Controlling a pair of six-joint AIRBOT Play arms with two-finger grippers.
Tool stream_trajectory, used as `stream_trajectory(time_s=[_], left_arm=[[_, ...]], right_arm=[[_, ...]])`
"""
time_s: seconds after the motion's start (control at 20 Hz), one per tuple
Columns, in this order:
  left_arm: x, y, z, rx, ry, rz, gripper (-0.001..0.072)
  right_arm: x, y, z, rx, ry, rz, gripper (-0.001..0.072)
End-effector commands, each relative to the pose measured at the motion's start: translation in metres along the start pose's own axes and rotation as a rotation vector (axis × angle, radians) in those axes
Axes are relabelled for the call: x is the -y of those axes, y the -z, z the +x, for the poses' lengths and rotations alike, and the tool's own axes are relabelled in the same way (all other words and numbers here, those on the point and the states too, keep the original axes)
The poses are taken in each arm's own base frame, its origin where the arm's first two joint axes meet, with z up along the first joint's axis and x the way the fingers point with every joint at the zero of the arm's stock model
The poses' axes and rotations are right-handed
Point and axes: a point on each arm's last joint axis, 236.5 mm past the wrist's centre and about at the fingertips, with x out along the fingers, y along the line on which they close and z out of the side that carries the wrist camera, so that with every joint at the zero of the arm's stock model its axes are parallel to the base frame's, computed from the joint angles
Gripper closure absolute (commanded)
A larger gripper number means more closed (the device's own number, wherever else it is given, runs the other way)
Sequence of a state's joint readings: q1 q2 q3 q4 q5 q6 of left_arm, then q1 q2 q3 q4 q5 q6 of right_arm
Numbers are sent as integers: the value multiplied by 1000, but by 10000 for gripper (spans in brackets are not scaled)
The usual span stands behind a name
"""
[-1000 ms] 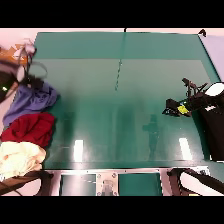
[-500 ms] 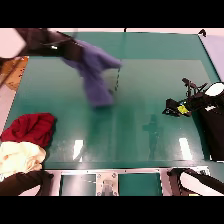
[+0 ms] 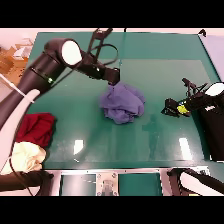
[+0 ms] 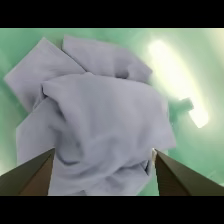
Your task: Fold the shirts.
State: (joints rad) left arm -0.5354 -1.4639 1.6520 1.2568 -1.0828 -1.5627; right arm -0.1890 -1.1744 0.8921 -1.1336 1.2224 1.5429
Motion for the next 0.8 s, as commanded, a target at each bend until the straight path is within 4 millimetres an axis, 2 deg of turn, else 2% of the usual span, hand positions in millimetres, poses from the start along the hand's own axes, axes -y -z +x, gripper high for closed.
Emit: stream_trajectory(time_s=[0.0,0.05,0.1,0.2,0.25,0.35,0.4,0.5,0.6,0.75], left_arm=[[-23,-5,-35,-27,-12,-63,-3],[-35,0,-49,-51,-29,-83,-3],[-45,12,-57,-97,-42,-117,-3],[-55,49,-60,-245,-52,-160,-3],[-55,72,-55,-325,-49,-184,-3],[-41,116,-32,-459,-2,-226,-3],[-27,141,-15,-516,36,-241,-3],[6,178,24,-544,115,-273,-3],[26,198,66,-473,124,-279,-3],[28,207,107,-317,82,-305,-3]], right_arm=[[-3,-16,-5,58,-18,28,483],[-5,-24,-8,75,-27,28,331],[-9,-31,-9,83,-39,10,277],[-19,-43,-3,71,-82,3,276],[-25,-47,5,50,-119,20,277],[-29,-51,26,1,-171,21,277],[-27,-51,36,-25,-181,31,278],[-26,-54,56,-67,-208,41,281],[-37,-54,72,-107,-280,38,281],[-55,-35,89,-191,-329,-18,280]])
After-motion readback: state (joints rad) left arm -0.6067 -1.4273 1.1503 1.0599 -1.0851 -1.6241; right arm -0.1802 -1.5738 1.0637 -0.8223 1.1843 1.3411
